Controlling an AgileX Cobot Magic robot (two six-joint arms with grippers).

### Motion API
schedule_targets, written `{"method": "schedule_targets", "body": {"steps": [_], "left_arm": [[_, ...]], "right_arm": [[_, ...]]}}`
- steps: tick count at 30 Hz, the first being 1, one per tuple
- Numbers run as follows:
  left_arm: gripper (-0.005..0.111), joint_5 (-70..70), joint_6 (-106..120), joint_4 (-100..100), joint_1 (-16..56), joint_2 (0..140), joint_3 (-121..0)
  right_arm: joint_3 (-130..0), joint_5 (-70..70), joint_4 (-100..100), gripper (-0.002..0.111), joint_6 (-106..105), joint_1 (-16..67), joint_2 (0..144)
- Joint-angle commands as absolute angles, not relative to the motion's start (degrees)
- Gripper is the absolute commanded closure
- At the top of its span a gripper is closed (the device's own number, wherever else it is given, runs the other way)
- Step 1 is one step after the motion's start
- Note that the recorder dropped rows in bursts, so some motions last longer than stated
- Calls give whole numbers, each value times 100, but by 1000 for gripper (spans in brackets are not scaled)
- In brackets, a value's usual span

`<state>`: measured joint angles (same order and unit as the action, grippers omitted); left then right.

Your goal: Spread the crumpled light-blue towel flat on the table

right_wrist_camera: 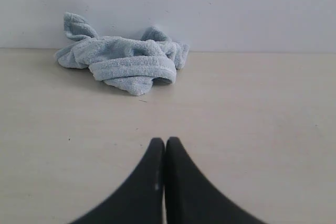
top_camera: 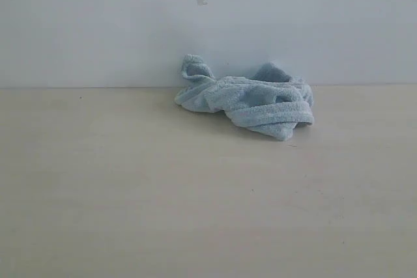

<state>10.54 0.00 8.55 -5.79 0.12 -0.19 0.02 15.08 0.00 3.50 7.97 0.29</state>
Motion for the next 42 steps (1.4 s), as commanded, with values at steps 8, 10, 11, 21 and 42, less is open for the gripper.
{"method": "schedule_targets", "body": {"steps": [8, 10, 11, 21, 42], "left_arm": [[103, 1028, 52, 862, -544, 0, 0], [103, 1028, 52, 862, -544, 0, 0], [103, 1028, 52, 862, -544, 0, 0], [103, 1028, 52, 862, -544, 0, 0], [103, 1028, 52, 862, -544, 0, 0]], "right_arm": [[0, 1486, -31, 108, 301, 785, 0], [0, 1486, -31, 108, 301, 785, 0], [0, 1486, -31, 108, 301, 785, 0], [0, 951, 582, 108, 669, 785, 0], [-498, 179, 2006, 108, 1207, 799, 0]]}}
